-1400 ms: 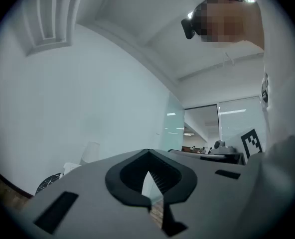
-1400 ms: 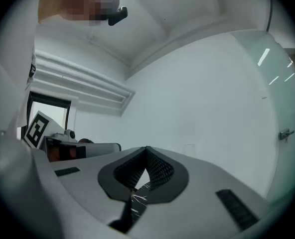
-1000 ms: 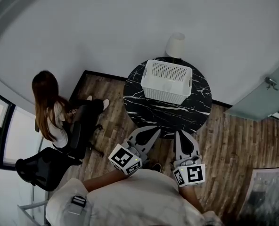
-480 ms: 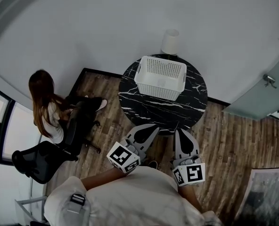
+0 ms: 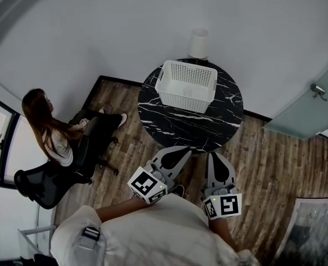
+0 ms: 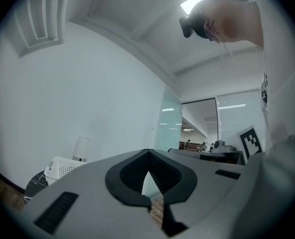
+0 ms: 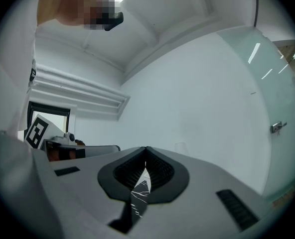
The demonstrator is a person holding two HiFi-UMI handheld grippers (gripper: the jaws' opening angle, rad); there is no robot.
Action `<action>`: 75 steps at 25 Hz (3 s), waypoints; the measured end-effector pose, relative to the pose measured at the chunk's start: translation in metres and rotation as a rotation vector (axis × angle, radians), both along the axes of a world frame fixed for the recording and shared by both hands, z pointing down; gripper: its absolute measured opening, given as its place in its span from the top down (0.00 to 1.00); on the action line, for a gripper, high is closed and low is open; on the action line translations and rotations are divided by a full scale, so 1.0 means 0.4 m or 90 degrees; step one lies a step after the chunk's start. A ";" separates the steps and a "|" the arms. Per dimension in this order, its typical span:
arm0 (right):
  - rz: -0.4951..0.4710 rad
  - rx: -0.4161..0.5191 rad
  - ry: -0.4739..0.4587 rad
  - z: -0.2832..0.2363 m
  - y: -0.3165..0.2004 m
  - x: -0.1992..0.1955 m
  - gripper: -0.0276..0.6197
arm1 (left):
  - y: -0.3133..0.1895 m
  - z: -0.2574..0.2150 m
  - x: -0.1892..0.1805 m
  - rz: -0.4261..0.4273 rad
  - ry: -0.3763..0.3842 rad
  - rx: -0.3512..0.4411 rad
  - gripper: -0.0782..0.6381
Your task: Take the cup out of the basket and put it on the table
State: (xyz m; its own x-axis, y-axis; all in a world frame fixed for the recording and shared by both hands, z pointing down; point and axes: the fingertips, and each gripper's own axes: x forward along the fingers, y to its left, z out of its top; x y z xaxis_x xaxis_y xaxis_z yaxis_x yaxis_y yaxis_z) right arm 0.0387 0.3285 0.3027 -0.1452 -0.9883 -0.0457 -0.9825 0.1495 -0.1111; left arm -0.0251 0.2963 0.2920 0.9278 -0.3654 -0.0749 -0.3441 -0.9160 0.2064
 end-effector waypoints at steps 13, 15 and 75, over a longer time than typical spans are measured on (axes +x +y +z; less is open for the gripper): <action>-0.007 -0.009 0.011 0.024 -0.139 -0.014 0.95 | -0.147 0.016 -0.012 -0.013 0.013 -0.009 0.88; -0.008 -0.010 0.016 0.023 -0.189 -0.015 0.95 | -0.196 0.010 -0.014 -0.015 0.019 -0.005 0.88; -0.021 -0.109 0.014 0.122 -0.788 0.076 0.95 | -0.780 0.111 0.113 0.012 -0.038 -0.087 0.88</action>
